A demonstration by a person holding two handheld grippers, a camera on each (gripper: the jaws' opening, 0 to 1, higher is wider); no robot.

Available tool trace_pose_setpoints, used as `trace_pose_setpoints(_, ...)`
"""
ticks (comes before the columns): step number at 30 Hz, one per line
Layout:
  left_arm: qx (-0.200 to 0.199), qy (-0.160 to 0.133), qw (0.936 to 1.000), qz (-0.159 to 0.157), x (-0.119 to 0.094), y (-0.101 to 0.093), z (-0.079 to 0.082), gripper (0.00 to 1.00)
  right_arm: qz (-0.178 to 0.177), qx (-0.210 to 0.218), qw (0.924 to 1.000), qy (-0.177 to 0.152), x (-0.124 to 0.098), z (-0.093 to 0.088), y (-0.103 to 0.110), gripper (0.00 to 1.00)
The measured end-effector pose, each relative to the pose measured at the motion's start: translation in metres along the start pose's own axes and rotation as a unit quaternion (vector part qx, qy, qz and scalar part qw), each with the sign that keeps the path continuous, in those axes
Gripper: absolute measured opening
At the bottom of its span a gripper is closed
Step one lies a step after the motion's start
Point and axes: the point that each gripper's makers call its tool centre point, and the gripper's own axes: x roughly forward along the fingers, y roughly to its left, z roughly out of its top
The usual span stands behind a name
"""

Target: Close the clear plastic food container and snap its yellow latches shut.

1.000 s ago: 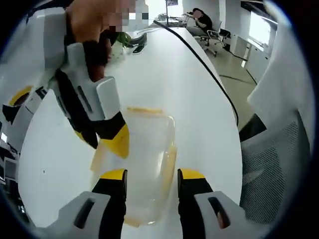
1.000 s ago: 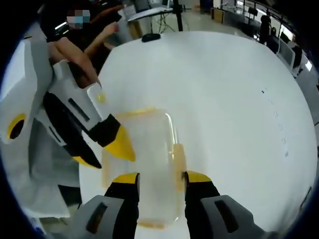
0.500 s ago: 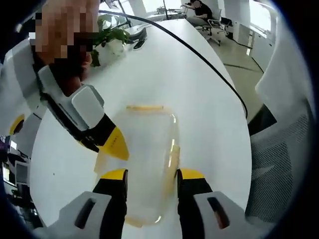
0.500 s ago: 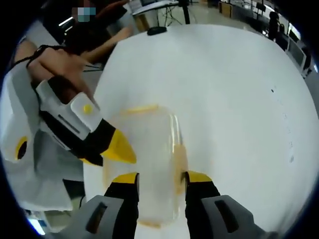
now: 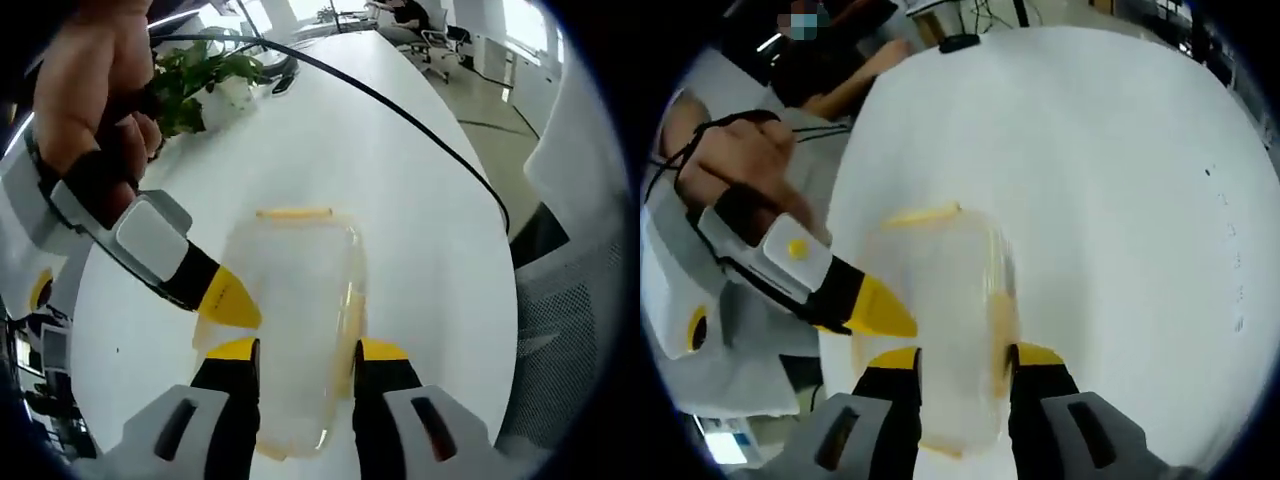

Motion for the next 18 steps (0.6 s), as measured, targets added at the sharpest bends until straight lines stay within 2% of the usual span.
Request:
trace_pose_setpoints(6,0.006,-0.002,1.0,0.004,-0.0009,0.0001,0.0002,0.35,-0.002,-0.001,1.0,0.003,0.0015,-0.0012,0.0001,0.32)
trace_pose_setpoints(12,0.02,-0.007,0.9997,0.013,-0.0029,-0.0007,0.0015,0.37,-0.008,0.001,0.9999,-0.01,-0.0013,-0.0014,0.0004,0.34)
trace_pose_setpoints(18,0.021,-0.005,0.9997,0.015,-0.0041,0.0005,0.003,0.38,-0.029,0.008,0.9995,-0.013,-0.0035,-0.0018,-0.0004,0.36)
